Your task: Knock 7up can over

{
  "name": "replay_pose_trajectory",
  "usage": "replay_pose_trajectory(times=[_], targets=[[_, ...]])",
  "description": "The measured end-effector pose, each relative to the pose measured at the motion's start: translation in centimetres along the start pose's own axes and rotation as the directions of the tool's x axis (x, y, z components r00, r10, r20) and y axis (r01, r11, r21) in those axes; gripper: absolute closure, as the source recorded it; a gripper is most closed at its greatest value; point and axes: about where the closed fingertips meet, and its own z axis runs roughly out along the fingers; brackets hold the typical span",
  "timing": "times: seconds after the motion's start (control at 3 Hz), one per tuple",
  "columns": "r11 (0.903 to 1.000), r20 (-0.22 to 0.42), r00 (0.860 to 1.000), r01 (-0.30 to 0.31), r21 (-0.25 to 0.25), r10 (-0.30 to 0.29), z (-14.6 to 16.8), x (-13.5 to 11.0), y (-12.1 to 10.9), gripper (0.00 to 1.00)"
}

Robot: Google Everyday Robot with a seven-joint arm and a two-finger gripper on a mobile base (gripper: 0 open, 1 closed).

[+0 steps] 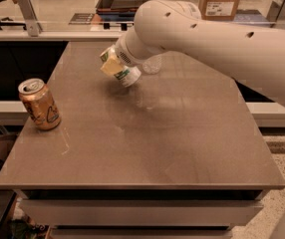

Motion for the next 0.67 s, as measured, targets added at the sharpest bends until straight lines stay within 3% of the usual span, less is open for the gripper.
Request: replay_pose_trajectory(times=[0.67], targets=[[0.9955, -0.091, 0.992, 0.083, -0.045, -0.087, 2.3, 0.7, 1.3, 1.0]])
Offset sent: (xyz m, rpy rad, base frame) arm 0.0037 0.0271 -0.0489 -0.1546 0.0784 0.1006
